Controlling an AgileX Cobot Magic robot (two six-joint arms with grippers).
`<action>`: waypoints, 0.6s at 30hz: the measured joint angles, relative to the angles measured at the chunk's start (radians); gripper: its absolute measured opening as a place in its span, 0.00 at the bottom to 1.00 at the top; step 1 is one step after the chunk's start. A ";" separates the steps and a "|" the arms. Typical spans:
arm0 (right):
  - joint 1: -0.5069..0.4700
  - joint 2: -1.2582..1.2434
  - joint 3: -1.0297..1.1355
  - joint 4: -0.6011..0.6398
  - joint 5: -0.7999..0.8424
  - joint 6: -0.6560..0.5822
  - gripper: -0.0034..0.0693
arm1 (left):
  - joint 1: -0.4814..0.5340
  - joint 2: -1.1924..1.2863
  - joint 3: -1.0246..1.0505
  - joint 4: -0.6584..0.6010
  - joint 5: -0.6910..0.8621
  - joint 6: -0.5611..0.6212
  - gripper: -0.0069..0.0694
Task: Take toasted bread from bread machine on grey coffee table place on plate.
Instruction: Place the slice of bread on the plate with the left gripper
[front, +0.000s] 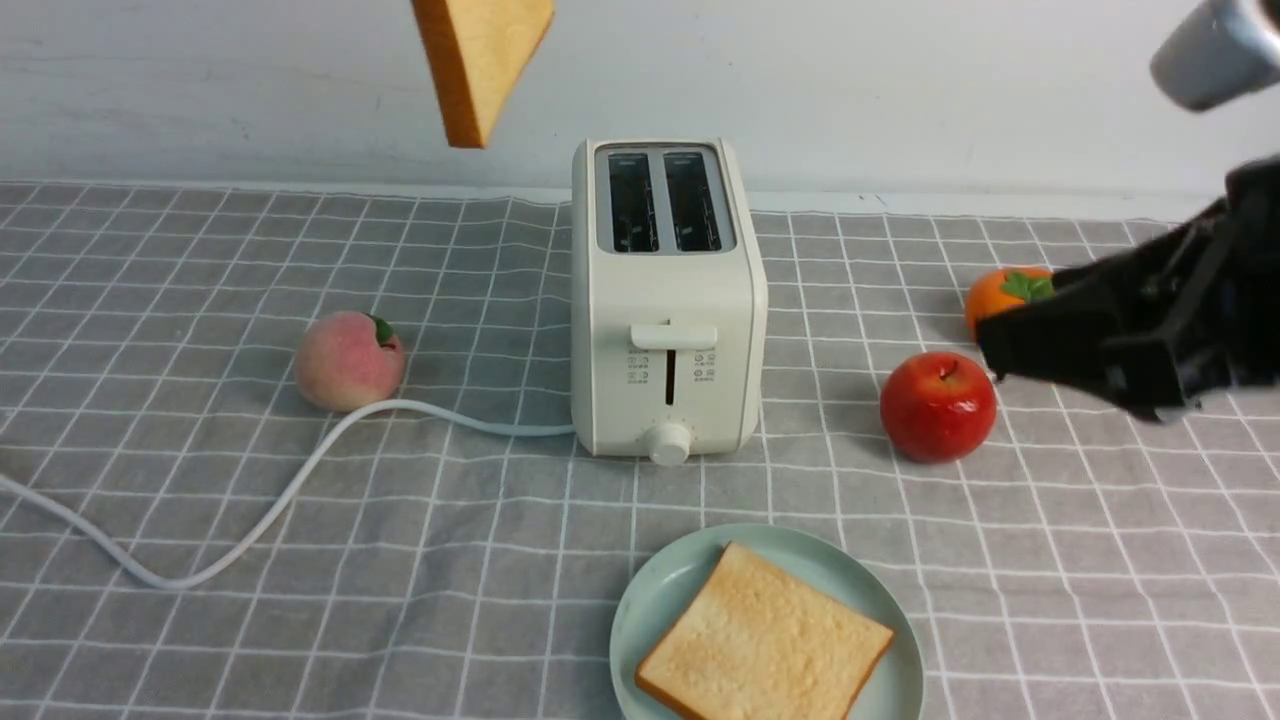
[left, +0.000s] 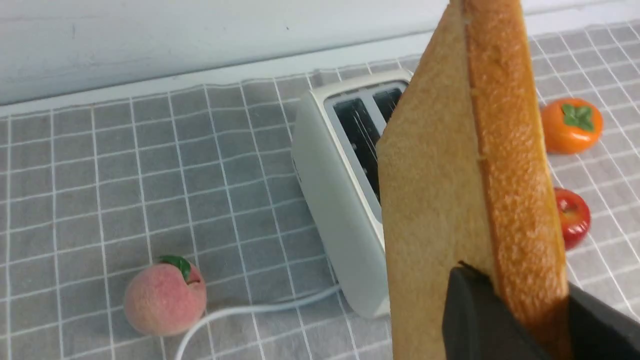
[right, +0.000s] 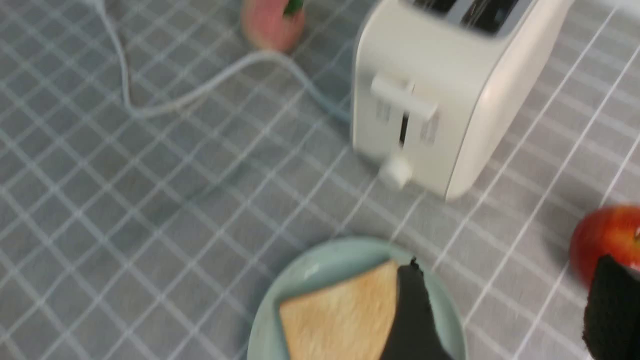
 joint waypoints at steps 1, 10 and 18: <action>0.000 0.006 0.000 0.010 -0.048 0.000 0.66 | 0.000 -0.026 0.012 -0.019 0.019 0.014 0.21; 0.000 0.090 0.000 0.177 -0.242 -0.004 0.66 | 0.000 -0.274 0.456 -0.102 -0.097 0.054 0.21; 0.000 0.114 0.000 0.180 -0.151 -0.044 0.66 | 0.001 -0.321 0.948 -0.449 -0.301 0.151 0.21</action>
